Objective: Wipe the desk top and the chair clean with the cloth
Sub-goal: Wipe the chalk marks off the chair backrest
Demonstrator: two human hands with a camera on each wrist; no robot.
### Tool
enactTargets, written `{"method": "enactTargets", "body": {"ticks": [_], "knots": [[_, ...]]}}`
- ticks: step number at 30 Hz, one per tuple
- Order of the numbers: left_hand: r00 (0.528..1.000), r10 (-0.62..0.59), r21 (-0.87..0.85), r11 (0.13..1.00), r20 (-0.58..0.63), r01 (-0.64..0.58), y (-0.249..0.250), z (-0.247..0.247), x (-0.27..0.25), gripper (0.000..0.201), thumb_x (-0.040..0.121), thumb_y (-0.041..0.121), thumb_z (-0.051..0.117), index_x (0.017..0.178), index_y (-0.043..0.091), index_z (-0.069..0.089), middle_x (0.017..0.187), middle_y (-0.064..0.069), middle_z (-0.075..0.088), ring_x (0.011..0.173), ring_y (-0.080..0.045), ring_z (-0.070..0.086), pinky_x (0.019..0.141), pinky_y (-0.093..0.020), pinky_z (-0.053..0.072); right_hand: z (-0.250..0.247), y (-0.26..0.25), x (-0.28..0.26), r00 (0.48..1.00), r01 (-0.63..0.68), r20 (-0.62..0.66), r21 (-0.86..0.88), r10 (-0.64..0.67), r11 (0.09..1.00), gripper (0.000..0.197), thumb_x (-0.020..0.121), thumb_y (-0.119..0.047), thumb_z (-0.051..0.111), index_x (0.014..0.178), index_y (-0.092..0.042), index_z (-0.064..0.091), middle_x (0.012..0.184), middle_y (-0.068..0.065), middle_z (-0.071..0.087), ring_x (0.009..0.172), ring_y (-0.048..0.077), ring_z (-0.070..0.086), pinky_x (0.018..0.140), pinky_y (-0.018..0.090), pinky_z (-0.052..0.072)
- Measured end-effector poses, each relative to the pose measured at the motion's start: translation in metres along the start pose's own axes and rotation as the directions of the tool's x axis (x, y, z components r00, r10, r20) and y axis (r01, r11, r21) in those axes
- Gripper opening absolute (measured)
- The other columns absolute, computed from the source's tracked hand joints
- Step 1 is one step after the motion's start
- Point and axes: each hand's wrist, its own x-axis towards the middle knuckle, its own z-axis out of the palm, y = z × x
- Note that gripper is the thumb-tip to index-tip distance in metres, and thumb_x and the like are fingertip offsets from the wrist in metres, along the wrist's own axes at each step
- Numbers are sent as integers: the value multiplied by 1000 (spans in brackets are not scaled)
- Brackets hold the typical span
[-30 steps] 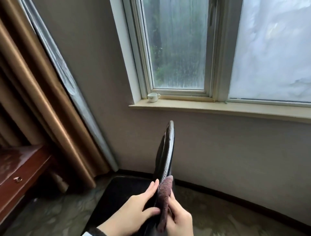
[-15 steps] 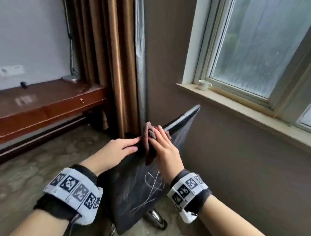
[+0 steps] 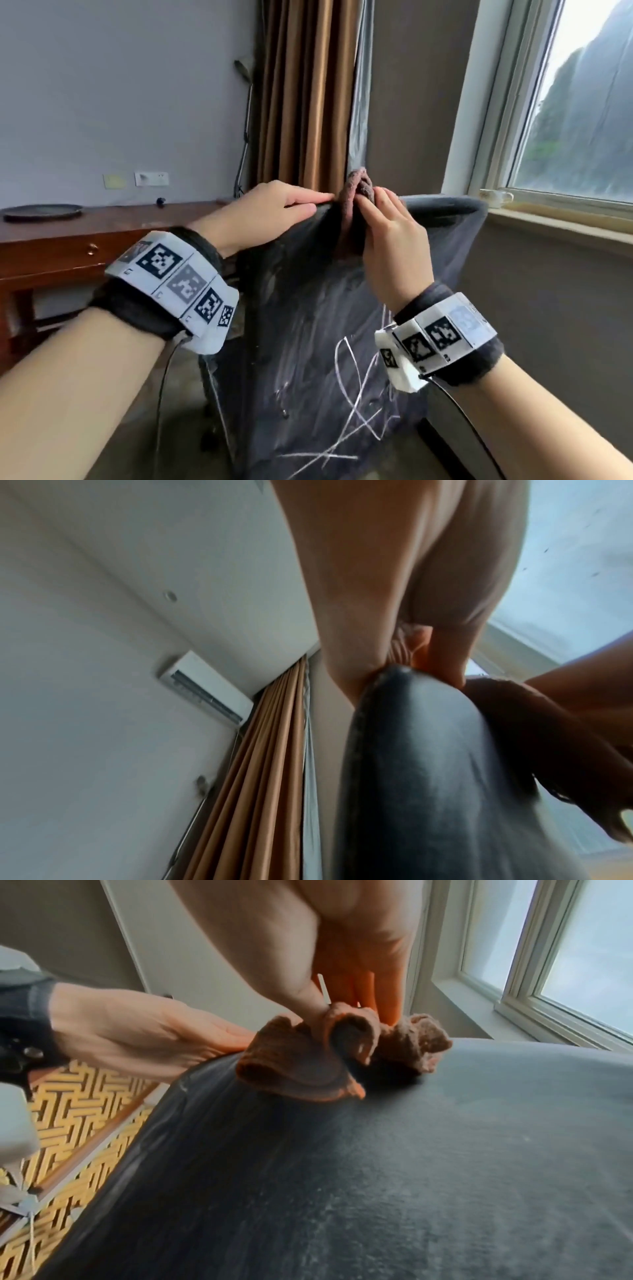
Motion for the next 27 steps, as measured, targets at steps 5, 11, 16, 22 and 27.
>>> {"method": "enactTargets", "body": {"ticks": [5,11,16,22,27], "knots": [[980,130,-40,990,-154,-138,-11,15,-9,35,99,12,44,128,24,59,128,4,61,121,-8,53,110,-33,36,49,9,-19,961,24,-274,-33,-32,999,48,81,3,37,126,3,52,135,25,46,129,41,40,106,41,35],[923,71,-310,930,-379,-199,-28,30,-35,35,102,12,32,128,6,55,126,-8,59,113,-11,54,101,-23,40,115,-32,-87,938,323,-146,27,-316,946,39,92,0,49,129,6,41,149,27,22,140,43,15,108,56,28],[916,5,-326,934,-401,-148,-46,25,-42,33,102,16,34,124,17,59,123,-2,63,115,-13,57,100,-27,43,89,-11,-49,903,397,-165,-40,-398,917,39,93,-8,34,124,3,54,148,21,30,139,36,24,108,47,33],[849,-26,-364,910,-528,-198,-52,39,-44,41,84,41,46,115,23,67,115,1,68,113,-15,60,105,-39,42,119,-56,-67,892,421,-212,67,-400,904,42,101,-13,24,127,6,52,148,21,29,140,38,18,113,49,23],[838,-15,-346,915,-545,-208,-55,38,-45,51,81,49,44,120,23,64,119,4,66,116,-13,57,107,-40,39,99,-23,-58,718,689,-46,-91,-695,719,39,99,-17,33,127,-1,55,146,16,37,138,31,30,111,41,29]]}}
